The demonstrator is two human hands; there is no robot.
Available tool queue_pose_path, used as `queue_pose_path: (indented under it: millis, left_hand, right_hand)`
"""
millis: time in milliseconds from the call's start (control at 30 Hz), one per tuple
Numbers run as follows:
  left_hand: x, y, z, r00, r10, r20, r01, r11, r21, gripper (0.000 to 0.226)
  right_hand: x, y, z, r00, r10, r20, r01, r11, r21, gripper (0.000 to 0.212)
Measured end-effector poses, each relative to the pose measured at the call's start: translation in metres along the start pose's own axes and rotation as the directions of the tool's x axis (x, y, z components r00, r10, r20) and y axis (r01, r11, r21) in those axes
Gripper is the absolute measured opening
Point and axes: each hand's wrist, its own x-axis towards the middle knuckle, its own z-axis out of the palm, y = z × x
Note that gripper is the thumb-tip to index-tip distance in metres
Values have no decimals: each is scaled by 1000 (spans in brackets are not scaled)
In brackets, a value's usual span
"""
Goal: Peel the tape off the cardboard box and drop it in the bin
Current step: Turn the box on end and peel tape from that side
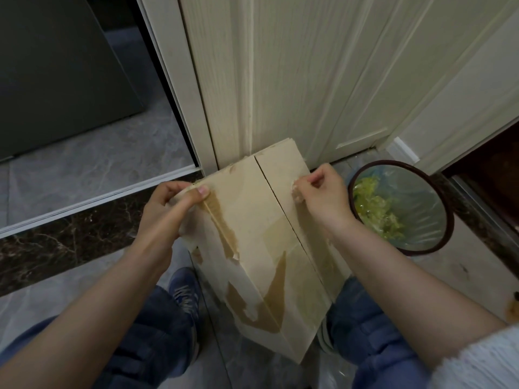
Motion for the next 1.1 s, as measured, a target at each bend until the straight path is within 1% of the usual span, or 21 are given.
queue_pose_path:
  millis: [33,67,100,133,167,200,267,367,433,500,533,600,633,733,833,933,967,1000,1067,1100]
  left_hand:
    - [0,1,-1,1000,2,-3,-2,1000,-4,61]
    - [1,0,-1,1000,4,-7,-4,1000,-3,58]
    - [2,0,-2,1000,5,-13,-5,1000,-2,53]
    - [2,-1,-2,1000,9,-18,-9,1000,-2,50]
    - [3,-1,-2,1000,12,-22,-12,1000,-3,48]
    - [3,-1,-3,1000,13,-29,-13,1000,-6,44]
    - [4,-1,-2,999,12,-38,-12,1000,-12,41]
    - [3,0,-2,999,2,-33,-3,1000,-23,35]
    - [1,2,-2,999,-2,-32,1,1000,-30,36]
    - [0,3,-2,1000,1,-29,-2,999,-37,37]
    - [0,4,-2,1000,0,-29,-1,1000,-31,40]
    - [-1,4,-2,1000,1,-25,-2,1000,-25,52]
    - [-2,4,-2,1000,3,-27,-4,1000,-27,52]
    - [-2,5,-3,999,13,-44,-15,999,-37,42]
    - [-2,4,-3,998,17,-52,-18,999,-31,44]
    - [0,2,-4,999,18,-47,-20,999,-39,30]
    - [0,2,-4,999,13,-50,-15,999,-40,30]
    - [0,3,-4,999,8,-52,-9,999,-36,36]
    - [-1,3,-3,999,1,-52,-2,1000,-27,45]
    - [-1,3,-3,999,1,-46,-3,999,-32,43]
  right_hand:
    - [3,1,2,991,134,5,-133,977,167,24]
    - [6,1,2,970,238,42,-238,917,319,25]
    - [8,2,2,949,300,94,-311,853,420,26]
    - [9,2,2,933,330,141,-356,804,477,26]
    - [9,2,0,927,335,171,-374,781,500,24]
    - [9,1,-1,929,325,180,-371,780,504,21]
    - [10,3,-1,947,293,129,-318,826,466,19]
    - [12,7,0,981,192,-25,-178,943,282,28]
    - [11,8,0,992,117,-52,-103,972,213,39]
    - [11,7,-2,997,54,-54,-43,981,190,50]
    - [10,7,-2,998,17,-55,-7,986,169,49]
    - [9,7,-3,998,-48,-41,52,993,106,35]
    - [9,7,-3,997,-68,-30,70,995,75,29]
    - [9,6,-4,992,-126,4,126,991,34,23]
    - [6,2,-3,985,-168,27,166,985,46,18]
    - [0,0,0,978,-206,11,206,978,-4,10]
    - [-1,0,1,976,-216,13,217,976,-14,6]
    - [-2,-1,1,974,-227,24,227,974,-17,4]
    - [-2,-2,1,974,-224,46,224,975,-5,13]
    - [-2,-3,1,979,-198,47,198,980,7,21]
